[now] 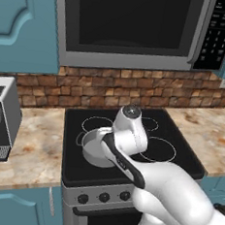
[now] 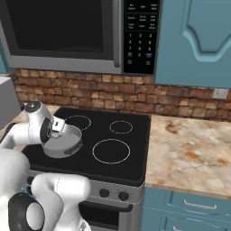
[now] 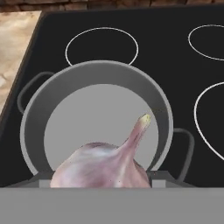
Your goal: Turn on the burner for the pot on the stove. Wait thirty seconds for the pot to heat up. Then add the garlic to the pot.
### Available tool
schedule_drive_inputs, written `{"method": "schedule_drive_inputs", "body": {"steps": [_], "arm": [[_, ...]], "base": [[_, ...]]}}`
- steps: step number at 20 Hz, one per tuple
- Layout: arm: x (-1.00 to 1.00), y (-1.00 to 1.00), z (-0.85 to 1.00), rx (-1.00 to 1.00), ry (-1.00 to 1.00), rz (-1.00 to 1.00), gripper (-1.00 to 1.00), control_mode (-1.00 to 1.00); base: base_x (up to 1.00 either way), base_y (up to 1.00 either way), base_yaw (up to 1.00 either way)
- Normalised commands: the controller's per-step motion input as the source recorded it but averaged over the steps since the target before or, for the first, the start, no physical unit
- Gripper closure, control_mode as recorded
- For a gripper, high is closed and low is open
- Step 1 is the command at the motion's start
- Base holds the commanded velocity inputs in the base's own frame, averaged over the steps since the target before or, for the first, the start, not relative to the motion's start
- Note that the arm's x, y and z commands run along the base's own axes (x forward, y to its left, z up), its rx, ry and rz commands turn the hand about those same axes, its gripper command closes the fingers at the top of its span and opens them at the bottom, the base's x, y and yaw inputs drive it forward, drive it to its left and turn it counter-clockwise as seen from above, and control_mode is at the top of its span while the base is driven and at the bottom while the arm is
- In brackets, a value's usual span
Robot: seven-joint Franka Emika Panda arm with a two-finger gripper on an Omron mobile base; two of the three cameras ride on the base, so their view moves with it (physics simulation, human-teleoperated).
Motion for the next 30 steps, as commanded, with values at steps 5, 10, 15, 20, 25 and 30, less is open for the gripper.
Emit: {"method": "schedule_drive_inputs", "body": {"steps": [5,10,15,20,25,30], "arm": [[0.13,0.1,-0.37,0.0,0.0,0.0,1.0,-1.0],[0.08,0.05,-0.39,0.01,0.0,0.0,1.0,-1.0],[0.3,0.0,-0.05,0.01,0.01,0.0,1.0,-1.0],[0.4,0.02,-0.12,0.0,0.0,0.0,1.0,-1.0],[0.24,0.17,-0.35,0.0,0.0,0.0,1.0,-1.0],[0.26,0.03,-0.19,0.0,0.01,0.0,1.0,-1.0]], "base": [[0.0,0.0,0.0],[0.0,0.0,0.0],[0.0,0.0,0.0],[0.0,0.0,0.0],[0.0,0.0,0.0],[0.0,0.0,0.0]]}}
